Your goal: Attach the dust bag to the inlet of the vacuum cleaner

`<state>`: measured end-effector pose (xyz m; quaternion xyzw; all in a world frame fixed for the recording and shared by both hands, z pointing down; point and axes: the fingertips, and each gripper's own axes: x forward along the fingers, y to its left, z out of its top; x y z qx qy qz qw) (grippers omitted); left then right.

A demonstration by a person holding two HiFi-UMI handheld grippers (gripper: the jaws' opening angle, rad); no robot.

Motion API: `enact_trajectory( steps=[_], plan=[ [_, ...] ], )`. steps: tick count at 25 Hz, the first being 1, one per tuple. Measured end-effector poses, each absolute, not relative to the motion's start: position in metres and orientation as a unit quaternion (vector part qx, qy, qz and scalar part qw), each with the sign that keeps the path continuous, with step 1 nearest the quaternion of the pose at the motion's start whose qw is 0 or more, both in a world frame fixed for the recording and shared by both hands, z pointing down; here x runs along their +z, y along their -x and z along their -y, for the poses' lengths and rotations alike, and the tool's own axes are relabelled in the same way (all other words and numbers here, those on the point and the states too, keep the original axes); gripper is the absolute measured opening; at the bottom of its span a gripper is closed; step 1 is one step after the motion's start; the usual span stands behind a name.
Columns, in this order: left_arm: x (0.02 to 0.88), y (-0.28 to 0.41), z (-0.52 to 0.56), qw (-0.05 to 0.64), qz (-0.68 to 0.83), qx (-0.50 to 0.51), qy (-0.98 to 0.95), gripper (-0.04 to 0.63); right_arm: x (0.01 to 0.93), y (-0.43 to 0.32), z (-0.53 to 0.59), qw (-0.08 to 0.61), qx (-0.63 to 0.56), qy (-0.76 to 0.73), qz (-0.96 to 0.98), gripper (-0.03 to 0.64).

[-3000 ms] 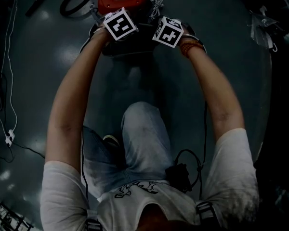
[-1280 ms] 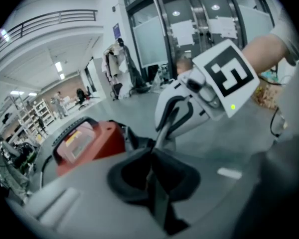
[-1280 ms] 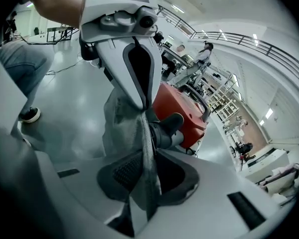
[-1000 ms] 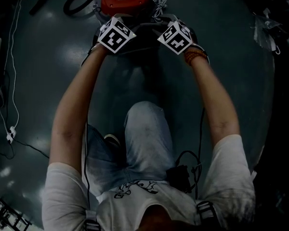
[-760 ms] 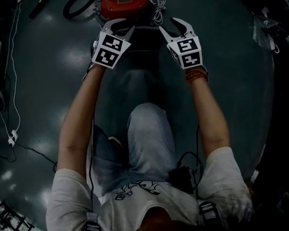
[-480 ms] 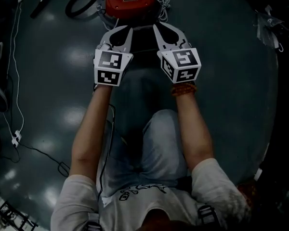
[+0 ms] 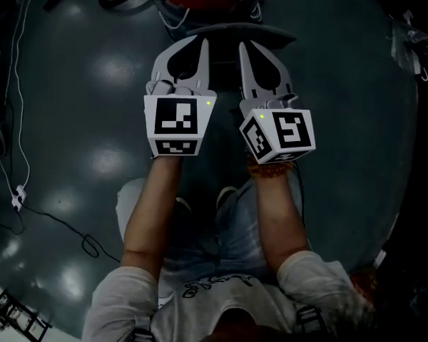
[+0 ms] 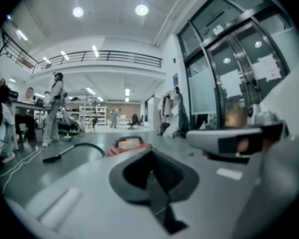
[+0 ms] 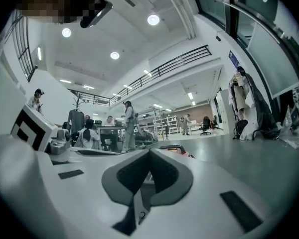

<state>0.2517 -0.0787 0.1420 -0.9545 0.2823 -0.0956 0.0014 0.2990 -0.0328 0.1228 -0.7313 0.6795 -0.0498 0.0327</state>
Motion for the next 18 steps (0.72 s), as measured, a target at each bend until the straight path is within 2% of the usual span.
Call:
enact_trajectory(
  steps=[7, 18],
  plan=[
    [0.154, -0.248, 0.074, -0.013, -0.275, -0.096, 0.956, 0.003, 0.134, -0.289, 0.038, -0.001, -0.042, 0.73, -0.682, 0.011],
    [0.157, -0.242, 0.076, -0.016, -0.276, -0.099, 0.956, 0.003, 0.133, -0.278, 0.046, 0.0, -0.041, 0.725, -0.687, 0.011]
  ],
)
